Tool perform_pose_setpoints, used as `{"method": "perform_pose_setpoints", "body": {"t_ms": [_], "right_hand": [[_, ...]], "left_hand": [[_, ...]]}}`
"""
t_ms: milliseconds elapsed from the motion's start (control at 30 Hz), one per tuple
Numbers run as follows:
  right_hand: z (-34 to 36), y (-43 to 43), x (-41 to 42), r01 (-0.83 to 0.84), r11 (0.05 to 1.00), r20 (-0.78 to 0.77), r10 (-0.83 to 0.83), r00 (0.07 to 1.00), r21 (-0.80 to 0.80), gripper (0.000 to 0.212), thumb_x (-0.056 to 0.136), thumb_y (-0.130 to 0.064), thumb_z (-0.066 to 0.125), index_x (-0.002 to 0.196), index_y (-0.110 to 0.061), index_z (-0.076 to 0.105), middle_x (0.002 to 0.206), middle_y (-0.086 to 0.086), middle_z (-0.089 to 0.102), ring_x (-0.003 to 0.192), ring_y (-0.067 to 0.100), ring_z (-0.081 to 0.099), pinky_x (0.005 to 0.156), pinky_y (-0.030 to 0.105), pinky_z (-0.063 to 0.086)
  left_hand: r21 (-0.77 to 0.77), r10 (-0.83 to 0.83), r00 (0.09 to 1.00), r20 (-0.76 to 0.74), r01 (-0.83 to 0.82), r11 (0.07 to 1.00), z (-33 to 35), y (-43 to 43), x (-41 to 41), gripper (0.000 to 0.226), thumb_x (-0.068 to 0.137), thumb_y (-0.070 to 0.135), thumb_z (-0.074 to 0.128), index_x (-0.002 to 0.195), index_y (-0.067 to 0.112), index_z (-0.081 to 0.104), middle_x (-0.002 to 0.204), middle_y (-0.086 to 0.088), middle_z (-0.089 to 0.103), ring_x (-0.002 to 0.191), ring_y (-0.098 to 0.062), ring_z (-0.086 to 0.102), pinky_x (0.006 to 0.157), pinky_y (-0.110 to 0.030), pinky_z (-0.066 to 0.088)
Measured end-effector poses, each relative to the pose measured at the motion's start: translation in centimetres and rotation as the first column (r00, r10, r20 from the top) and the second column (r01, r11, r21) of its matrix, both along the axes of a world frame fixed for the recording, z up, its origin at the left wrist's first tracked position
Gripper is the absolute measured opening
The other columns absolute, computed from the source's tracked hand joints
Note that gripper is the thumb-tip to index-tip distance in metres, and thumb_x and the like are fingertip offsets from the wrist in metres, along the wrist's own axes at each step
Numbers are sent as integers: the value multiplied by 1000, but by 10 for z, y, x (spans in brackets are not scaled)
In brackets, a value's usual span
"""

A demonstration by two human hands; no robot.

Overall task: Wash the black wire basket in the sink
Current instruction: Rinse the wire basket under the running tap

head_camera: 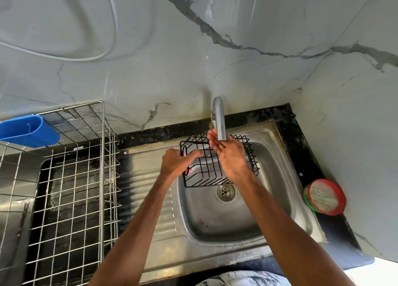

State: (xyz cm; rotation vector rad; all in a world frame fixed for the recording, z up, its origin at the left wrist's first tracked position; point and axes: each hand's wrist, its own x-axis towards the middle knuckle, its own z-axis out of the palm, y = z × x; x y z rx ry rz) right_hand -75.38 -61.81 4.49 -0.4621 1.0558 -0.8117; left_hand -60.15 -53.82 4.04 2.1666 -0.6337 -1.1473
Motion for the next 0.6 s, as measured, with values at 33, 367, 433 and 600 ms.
{"method": "perform_pose_setpoints", "body": {"t_ms": [33, 367, 433, 600], "right_hand": [[-2, -4, -4, 17, 999, -17, -17, 1000, 27, 26, 100, -2, 53, 123, 3, 65, 120, 21, 70, 111, 31, 70, 99, 37, 56], [-16, 19, -12, -801, 453, -761, 331, 558, -391, 50, 110, -39, 32, 159, -28, 27, 140, 6, 56, 122, 22, 59, 106, 28, 46], [-38, 20, -19, -913, 256, -884, 266, 384, -319, 62, 108, -50, 21, 162, -28, 0, 170, -5, 7, 156, 15, 8, 125, 39, 1], [-80, -21, -55, -929, 369, -964, 228, 134, -41, 73, 102, -63, 7, 159, -24, -16, 166, -2, -21, 153, 16, -18, 125, 48, -7]], "left_hand": [[2, 7, 1000, -5, -7, 1000, -1, 0, 1, 76, 60, 56, 92, 93, -9, 72, 87, -16, 79, 59, -22, 77, 77, -56, 64], [28, 80, 997, -17, -80, 996, -12, 1, -10, 69, 68, 58, 89, 87, -7, 72, 86, -18, 79, 57, -21, 76, 73, -49, 66], [37, 106, 994, -21, -105, 994, -14, 8, -10, 69, 68, 57, 89, 91, -7, 74, 87, -19, 78, 56, -22, 76, 69, -48, 66], [66, 202, 979, -34, -200, 978, -21, 27, -3, 68, 63, 52, 93, 94, -6, 75, 97, -21, 78, 62, -28, 78, 67, -50, 66]]}}
